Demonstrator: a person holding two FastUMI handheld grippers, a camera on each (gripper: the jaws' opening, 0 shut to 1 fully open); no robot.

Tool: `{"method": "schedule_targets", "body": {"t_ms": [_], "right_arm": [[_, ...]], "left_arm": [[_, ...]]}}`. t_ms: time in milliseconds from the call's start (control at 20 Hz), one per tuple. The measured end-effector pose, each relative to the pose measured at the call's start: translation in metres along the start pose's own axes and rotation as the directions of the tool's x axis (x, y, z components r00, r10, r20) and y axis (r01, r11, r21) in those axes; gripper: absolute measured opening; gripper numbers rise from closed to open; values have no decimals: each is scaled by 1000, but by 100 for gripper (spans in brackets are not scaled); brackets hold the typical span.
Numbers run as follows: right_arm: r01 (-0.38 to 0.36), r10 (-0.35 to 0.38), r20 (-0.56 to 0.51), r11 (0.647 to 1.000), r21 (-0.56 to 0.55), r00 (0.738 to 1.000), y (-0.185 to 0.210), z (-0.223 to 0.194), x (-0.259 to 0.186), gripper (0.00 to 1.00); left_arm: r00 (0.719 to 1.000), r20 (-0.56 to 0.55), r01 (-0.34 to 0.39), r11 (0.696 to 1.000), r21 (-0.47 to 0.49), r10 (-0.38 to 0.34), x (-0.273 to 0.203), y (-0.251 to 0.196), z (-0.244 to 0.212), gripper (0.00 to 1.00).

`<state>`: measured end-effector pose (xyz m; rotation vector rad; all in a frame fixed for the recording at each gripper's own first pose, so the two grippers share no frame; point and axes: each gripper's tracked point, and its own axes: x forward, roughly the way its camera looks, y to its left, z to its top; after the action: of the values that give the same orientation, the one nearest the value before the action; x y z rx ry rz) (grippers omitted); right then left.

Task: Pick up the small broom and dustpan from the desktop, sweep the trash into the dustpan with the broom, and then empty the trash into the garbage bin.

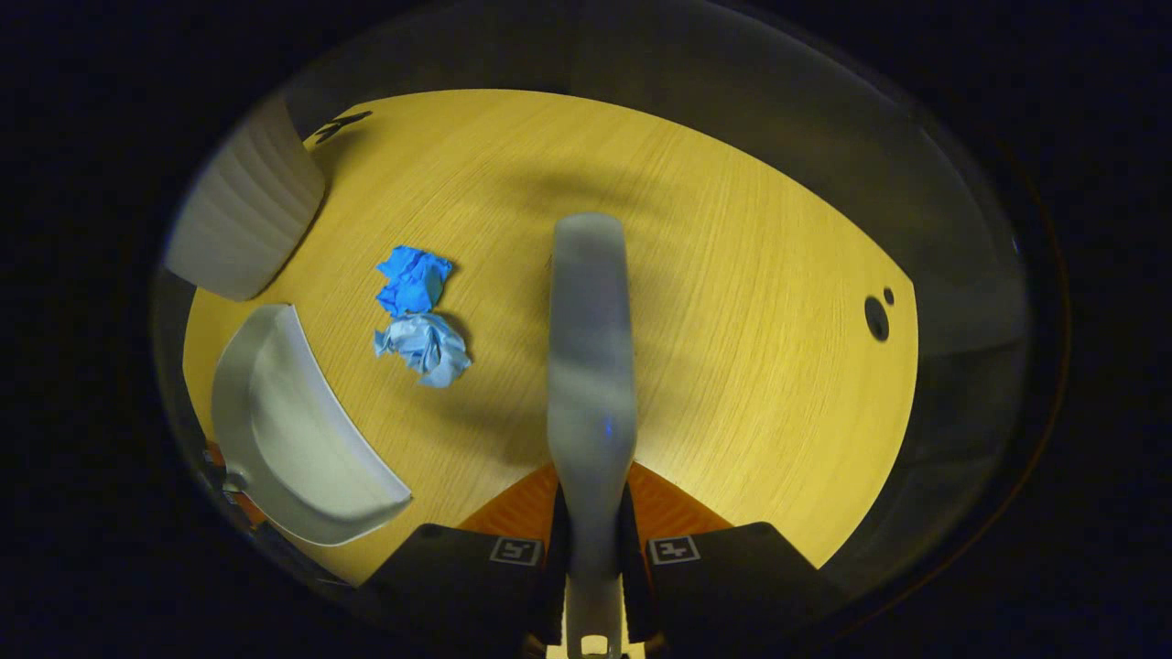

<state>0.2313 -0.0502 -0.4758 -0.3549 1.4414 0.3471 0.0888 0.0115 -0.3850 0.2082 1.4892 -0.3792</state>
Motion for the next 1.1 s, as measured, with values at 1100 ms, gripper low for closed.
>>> {"method": "schedule_targets", "body": {"t_ms": [1100], "right_arm": [[-454,384,-249,806,-378,889,97,-43,-13,28]], "left_arm": [[1000,27,-9,988,157,5,9,11,4,31]]}}
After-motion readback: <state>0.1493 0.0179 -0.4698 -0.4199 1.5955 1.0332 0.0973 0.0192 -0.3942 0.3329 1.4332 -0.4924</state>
